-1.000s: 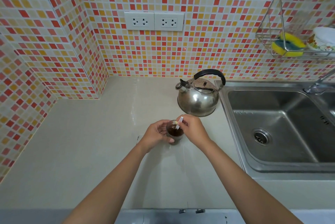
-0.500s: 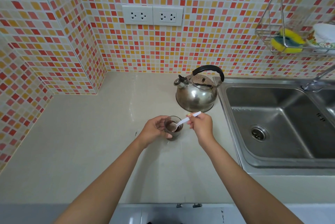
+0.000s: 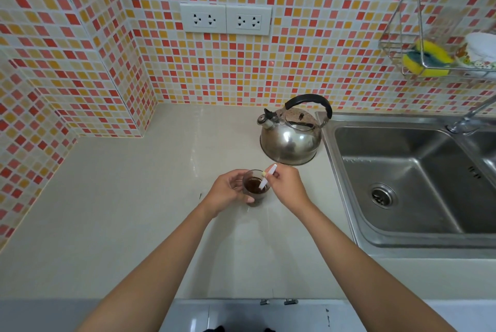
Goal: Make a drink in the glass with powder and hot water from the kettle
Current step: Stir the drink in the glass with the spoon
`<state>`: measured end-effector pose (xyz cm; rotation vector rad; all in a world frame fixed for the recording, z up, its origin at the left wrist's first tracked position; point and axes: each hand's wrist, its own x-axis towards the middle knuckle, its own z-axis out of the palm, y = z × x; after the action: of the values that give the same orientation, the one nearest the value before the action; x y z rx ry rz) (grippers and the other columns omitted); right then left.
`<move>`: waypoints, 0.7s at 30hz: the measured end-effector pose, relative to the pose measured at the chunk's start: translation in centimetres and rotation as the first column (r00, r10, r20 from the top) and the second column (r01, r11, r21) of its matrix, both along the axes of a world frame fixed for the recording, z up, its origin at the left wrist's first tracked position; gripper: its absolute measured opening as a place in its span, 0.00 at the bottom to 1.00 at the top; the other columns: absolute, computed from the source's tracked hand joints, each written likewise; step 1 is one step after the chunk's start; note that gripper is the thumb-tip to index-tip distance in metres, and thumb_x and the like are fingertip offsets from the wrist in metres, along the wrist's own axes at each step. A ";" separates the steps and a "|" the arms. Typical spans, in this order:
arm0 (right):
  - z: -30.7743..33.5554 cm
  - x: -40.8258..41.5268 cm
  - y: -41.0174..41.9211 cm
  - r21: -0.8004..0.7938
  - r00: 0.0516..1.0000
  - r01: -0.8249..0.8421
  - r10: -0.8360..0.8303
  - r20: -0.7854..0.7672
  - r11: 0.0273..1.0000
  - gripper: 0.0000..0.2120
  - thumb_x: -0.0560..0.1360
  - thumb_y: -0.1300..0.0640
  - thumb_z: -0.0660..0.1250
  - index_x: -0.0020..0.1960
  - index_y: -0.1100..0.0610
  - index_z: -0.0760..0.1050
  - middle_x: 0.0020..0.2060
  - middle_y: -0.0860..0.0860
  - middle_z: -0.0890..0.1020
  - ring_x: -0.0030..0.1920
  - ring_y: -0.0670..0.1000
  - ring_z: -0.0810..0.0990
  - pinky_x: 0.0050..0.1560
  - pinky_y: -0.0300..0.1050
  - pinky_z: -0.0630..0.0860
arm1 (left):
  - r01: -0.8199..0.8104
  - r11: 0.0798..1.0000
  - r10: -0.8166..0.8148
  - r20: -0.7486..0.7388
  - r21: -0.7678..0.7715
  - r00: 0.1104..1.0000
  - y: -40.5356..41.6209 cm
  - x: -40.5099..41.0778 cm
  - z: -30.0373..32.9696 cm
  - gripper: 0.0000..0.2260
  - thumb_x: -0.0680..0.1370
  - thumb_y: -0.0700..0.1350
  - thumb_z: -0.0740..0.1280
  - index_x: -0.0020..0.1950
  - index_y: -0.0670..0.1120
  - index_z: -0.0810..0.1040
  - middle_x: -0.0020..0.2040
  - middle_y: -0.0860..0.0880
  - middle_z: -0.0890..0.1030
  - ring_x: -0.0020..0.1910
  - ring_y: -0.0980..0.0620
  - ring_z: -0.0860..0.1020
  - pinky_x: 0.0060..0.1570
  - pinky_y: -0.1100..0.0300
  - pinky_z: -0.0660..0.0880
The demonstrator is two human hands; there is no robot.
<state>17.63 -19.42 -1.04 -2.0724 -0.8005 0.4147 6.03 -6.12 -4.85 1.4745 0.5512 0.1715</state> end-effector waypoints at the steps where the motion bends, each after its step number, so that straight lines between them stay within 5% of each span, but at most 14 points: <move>1: -0.1 -0.3 0.1 0.014 0.999 -0.006 0.007 -0.048 1.000 0.07 0.75 0.62 0.66 0.40 0.62 0.79 0.28 0.49 0.78 0.32 0.48 0.75 0.36 0.42 0.70 | 0.000 1.000 0.000 0.001 0.000 1.000 0.0 0.0 -0.1 0.29 0.61 0.24 0.75 0.58 0.44 0.78 0.53 0.48 0.82 0.50 0.55 0.81 0.50 0.69 0.77; 7: 0.9 -0.3 0.5 -0.074 0.985 -0.090 0.100 0.138 0.993 0.07 0.75 0.62 0.64 0.40 0.63 0.78 0.37 0.55 0.80 0.39 0.54 0.76 0.42 0.47 0.73 | 0.010 1.000 -0.010 0.009 0.005 1.000 0.1 0.0 -0.2 0.29 0.60 0.25 0.75 0.56 0.46 0.79 0.53 0.48 0.82 0.51 0.54 0.82 0.52 0.67 0.77; 21: 2.0 -1.7 1.4 -0.140 0.964 -0.204 0.224 0.143 0.969 0.07 0.75 0.62 0.63 0.41 0.63 0.78 0.39 0.58 0.80 0.41 0.58 0.77 0.43 0.51 0.75 | 0.039 0.999 -0.039 0.006 0.033 0.999 0.1 0.0 -0.1 0.28 0.60 0.26 0.75 0.58 0.45 0.80 0.50 0.50 0.84 0.50 0.54 0.82 0.52 0.65 0.76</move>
<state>15.92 -17.97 0.97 -2.1618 -1.1263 0.4312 6.02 -5.97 -4.97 1.5153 0.5157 0.1555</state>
